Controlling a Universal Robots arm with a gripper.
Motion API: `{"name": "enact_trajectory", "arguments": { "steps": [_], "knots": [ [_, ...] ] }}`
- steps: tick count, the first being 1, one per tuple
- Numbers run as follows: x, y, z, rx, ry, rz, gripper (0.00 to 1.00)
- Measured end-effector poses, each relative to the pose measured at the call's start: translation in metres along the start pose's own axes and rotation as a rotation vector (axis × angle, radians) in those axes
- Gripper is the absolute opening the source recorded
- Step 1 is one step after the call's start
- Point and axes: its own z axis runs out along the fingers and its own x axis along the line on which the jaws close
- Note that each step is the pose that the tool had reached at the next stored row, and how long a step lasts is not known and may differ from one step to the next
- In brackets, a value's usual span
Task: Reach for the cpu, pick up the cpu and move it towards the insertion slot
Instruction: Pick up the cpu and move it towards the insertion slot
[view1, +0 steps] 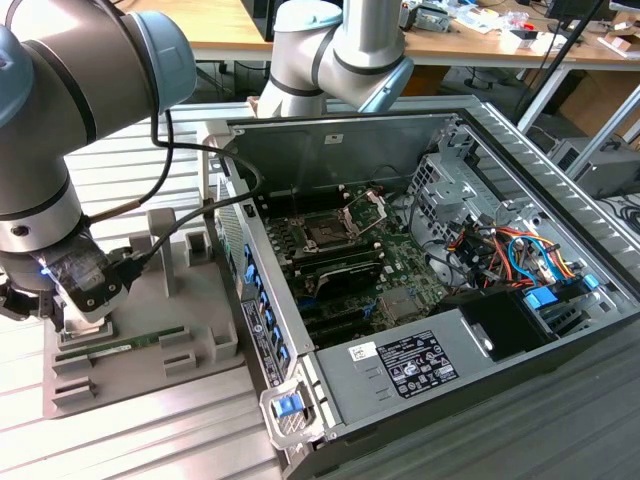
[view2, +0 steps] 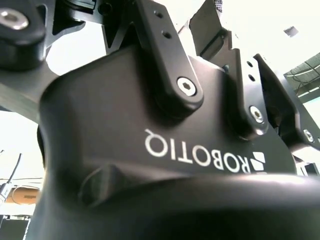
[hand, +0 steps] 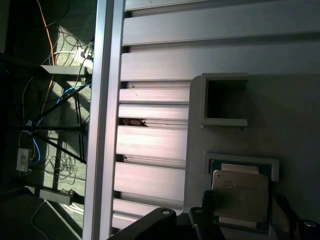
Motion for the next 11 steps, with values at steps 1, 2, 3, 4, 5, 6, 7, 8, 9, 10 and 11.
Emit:
{"name": "enact_trajectory", "arguments": {
  "steps": [1, 2, 3, 4, 5, 6, 7, 8, 9, 10, 11],
  "knots": [
    [0.0, 0.0, 0.0, 0.0002, 0.0, 0.0, 0.55],
    [0.0, 0.0, 0.0, 0.0004, 0.0, 0.0, 0.56],
    [0.0, 0.0, 0.0, 0.0005, 0.0001, 0.0, 0.62],
    [0.0, 0.0, 0.0, 0.0008, 0.0001, 0.0, 0.62],
    [0.0, 0.0, 0.0, 0.0009, 0.0001, 0.0, 0.62],
    [0.0, 0.0, 0.0002, 0.0011, 0.0002, 0.0, 0.62],
    [-0.0001, 0.0004, 0.0012, 0.0009, -0.0001, 0.0, 0.62],
    [0.0, 0.0013, 0.0018, 0.0011, 0.0002, 0.0, 0.62],
    [-0.0001, 0.0016, 0.0025, 0.0011, 0.0, -0.001, 0.62],
    [-0.0002, 0.0018, 0.0034, 0.0012, 0.0, -0.001, 0.62],
    [-0.0002, 0.0021, 0.0044, 0.0012, 0.0002, -0.003, 0.62]
  ]
}}
